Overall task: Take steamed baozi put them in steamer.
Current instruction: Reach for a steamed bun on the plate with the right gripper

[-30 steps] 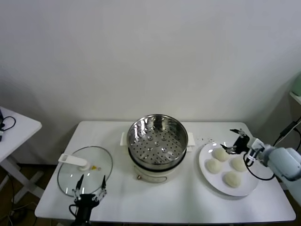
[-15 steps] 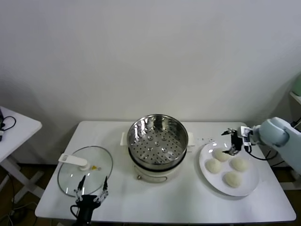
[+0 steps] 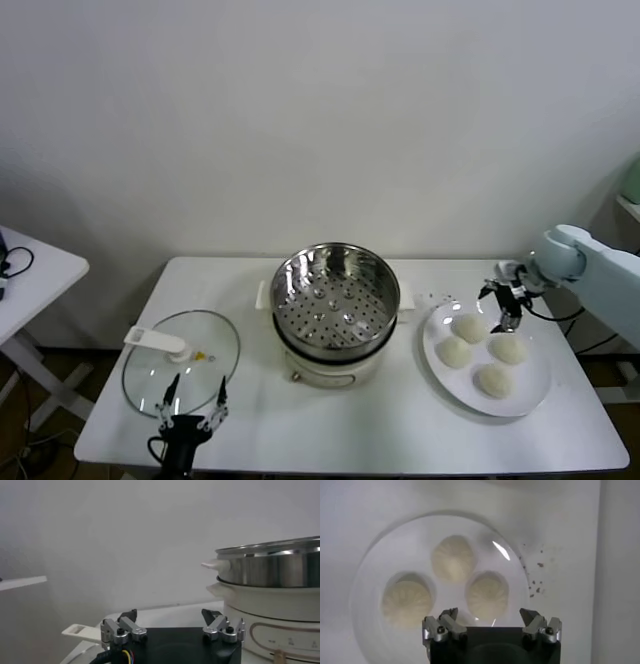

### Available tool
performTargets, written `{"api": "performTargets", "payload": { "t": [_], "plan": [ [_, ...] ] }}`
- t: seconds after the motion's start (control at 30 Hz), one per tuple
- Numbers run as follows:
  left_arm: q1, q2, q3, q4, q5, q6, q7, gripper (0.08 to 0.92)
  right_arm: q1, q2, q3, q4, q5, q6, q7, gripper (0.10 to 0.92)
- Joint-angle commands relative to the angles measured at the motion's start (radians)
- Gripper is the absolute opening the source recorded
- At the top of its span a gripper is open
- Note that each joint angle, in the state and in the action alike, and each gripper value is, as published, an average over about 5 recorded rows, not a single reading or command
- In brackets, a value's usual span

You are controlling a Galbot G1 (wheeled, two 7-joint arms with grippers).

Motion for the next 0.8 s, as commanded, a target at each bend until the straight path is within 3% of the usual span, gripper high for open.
{"api": "performTargets", "payload": {
  "t": [0.03, 0.43, 0.8],
  "plan": [
    [0.004, -0.001, -0.007, 0.005, 0.006, -0.005, 0.000, 0.823, -0.022, 0.106, -0.019, -0.150, -0.047, 0.032, -0.041, 0.823],
    [0.004, -0.002, -0.016, 0.019, 0.014, -0.013, 0.000, 0.823, -0.095, 0.198, 0.110, -0.298, -0.128, 0.089, -0.028, 0.823],
    [0.005, -0.001, -0.019, 0.025, 0.023, -0.018, -0.001, 0.823, -0.131, 0.216, 0.174, -0.314, -0.137, 0.090, -0.023, 0.815]
  ]
}}
